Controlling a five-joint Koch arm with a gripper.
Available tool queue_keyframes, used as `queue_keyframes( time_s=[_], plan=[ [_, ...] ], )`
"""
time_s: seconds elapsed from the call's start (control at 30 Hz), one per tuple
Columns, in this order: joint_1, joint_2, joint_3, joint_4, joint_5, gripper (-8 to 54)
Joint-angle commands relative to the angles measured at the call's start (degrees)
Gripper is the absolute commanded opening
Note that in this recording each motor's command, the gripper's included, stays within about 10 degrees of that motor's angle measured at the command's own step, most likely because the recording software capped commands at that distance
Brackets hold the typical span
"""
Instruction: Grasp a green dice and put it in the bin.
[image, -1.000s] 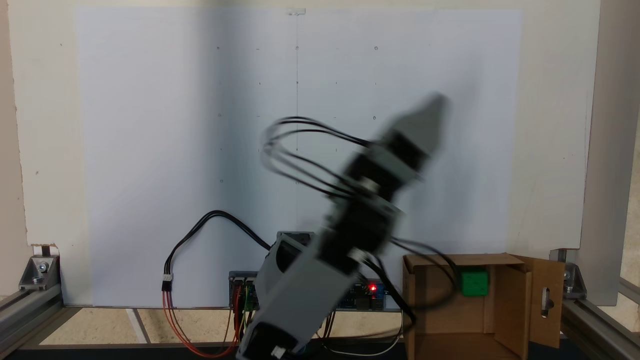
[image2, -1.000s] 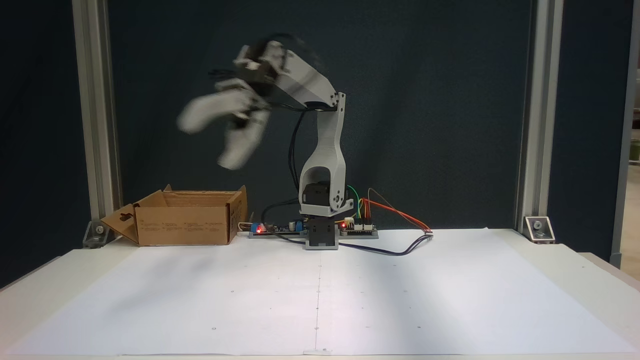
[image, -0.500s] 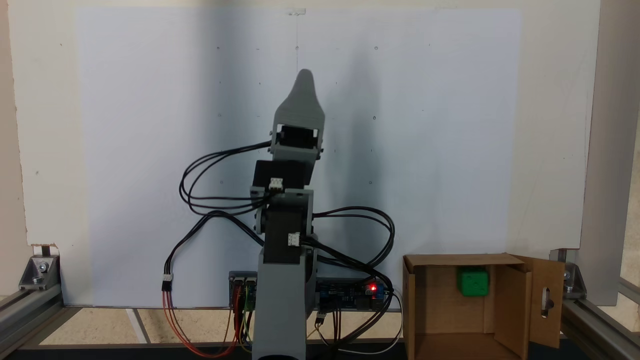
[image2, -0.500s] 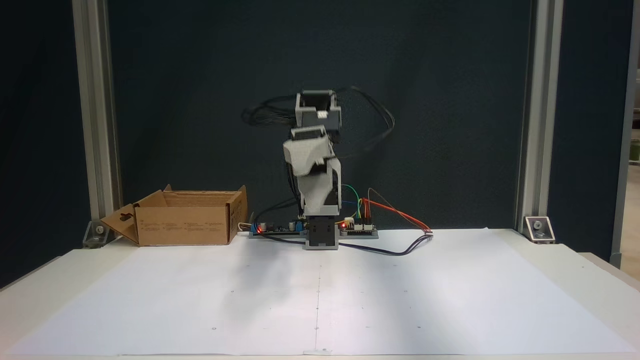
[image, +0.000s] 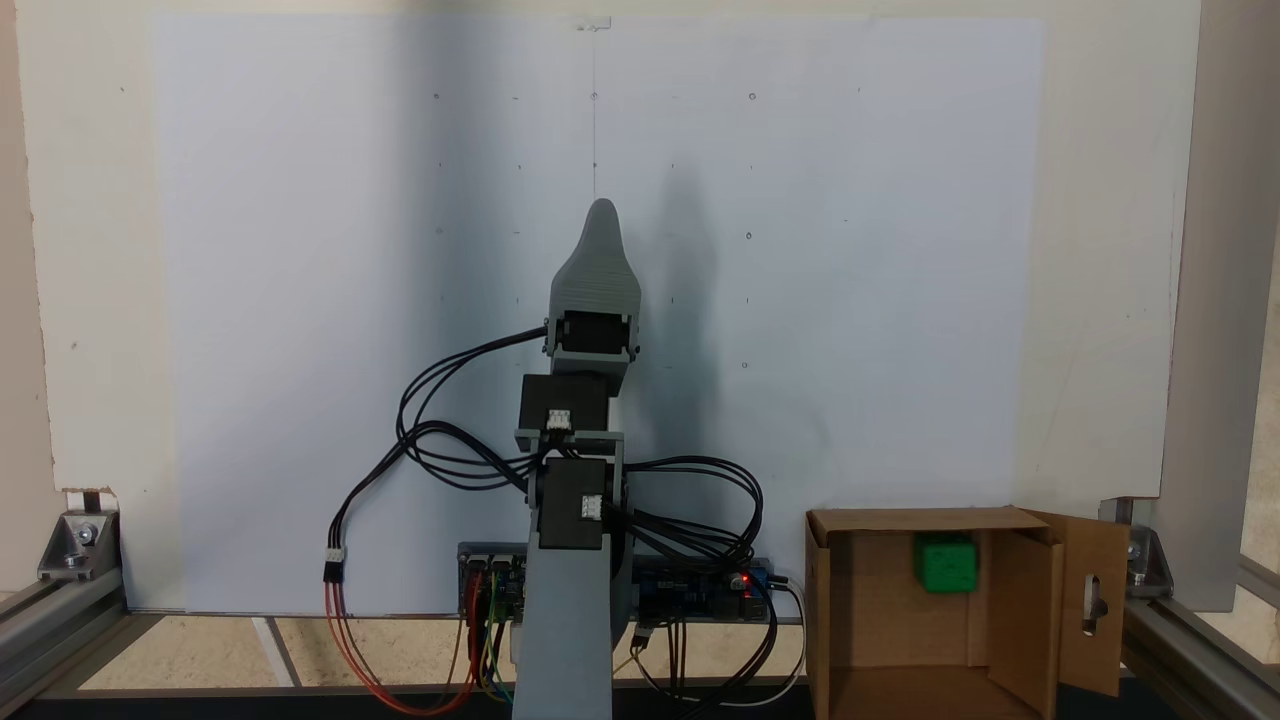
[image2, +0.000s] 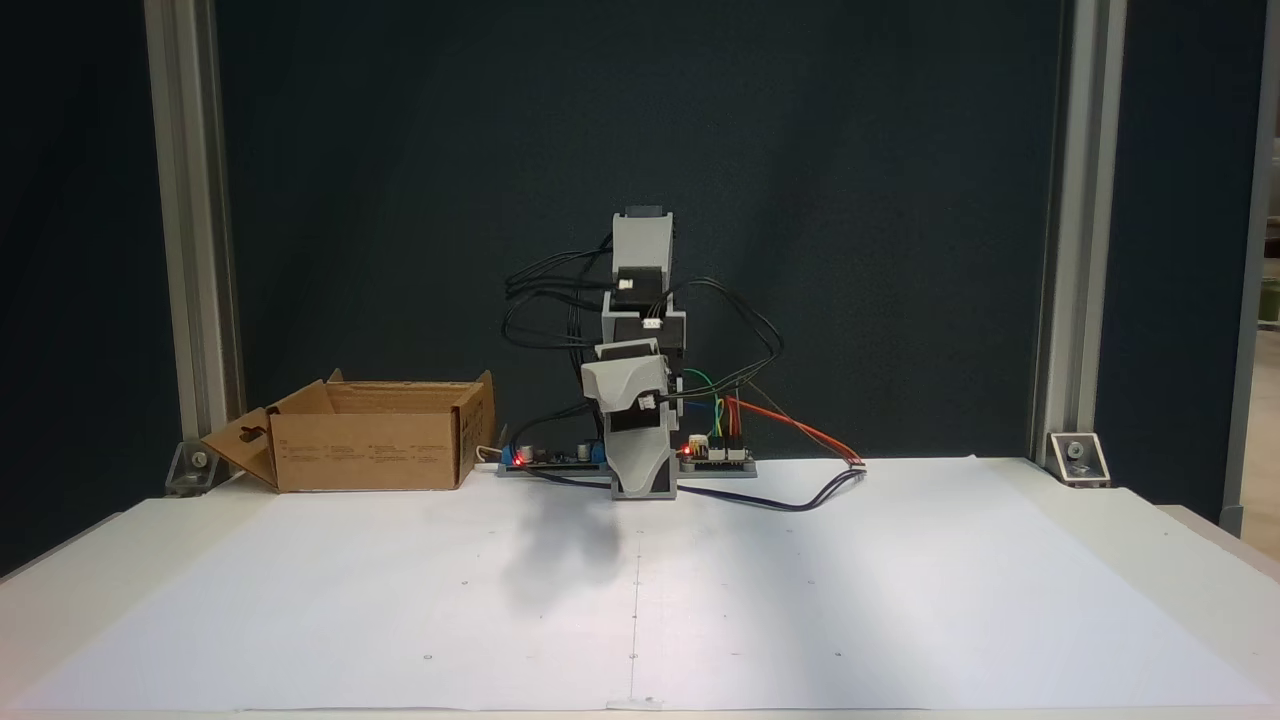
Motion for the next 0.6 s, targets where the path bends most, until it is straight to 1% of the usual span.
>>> queue_keyframes(
  time_s=[0.0, 0.27, 0.57],
  plan=[
    [0.0, 6.3, -1.2, -9.5, 1.1, 44.0],
    [1.9, 6.3, 4.8, -28.1, 1.0, 43.9],
    [2.1, 6.3, 10.2, -48.8, -4.2, 43.9]
  ],
)
